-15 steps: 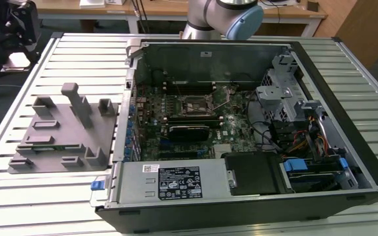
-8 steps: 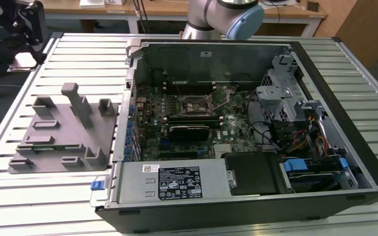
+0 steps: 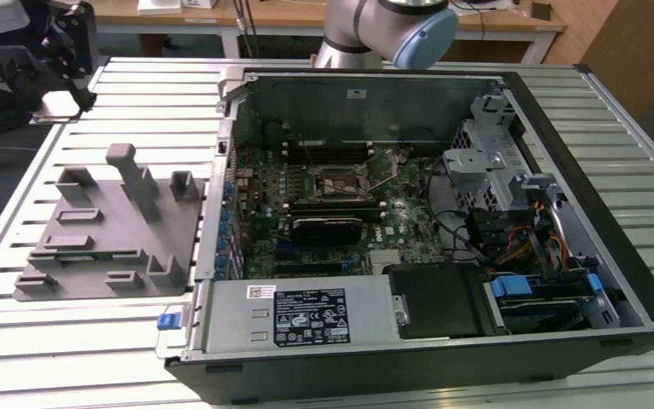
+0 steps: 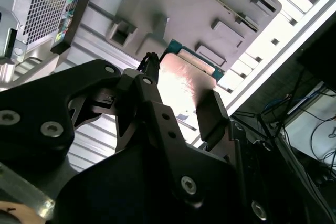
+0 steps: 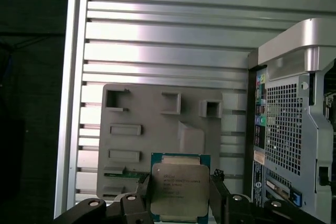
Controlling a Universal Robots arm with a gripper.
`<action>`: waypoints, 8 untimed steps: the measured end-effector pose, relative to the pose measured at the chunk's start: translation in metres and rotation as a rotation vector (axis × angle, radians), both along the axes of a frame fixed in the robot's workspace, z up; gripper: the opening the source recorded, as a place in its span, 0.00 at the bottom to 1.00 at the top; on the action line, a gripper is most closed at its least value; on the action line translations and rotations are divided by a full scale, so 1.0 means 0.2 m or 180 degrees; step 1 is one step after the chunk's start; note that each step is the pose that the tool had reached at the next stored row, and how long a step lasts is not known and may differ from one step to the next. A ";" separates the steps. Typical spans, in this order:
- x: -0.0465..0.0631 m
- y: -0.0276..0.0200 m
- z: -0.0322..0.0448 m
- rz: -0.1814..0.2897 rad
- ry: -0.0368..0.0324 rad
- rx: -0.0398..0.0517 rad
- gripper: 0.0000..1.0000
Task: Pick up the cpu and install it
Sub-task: 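Pick up the cpu and move it towards the insertion slot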
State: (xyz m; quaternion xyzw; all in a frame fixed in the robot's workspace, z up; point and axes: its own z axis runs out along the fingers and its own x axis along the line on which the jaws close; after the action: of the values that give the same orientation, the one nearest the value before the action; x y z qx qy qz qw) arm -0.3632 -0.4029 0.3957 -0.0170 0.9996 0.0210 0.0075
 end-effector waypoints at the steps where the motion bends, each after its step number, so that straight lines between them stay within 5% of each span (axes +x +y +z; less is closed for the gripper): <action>1: 0.01 0.000 0.000 0.0000 0.0000 0.0000 0.53; 8: 0.08 0.000 0.000 0.0000 0.0000 0.0000 0.53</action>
State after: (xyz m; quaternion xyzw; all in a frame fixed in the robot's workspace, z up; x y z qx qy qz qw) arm -0.3466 -0.4029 0.3956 -0.0170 0.9996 0.0210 0.0075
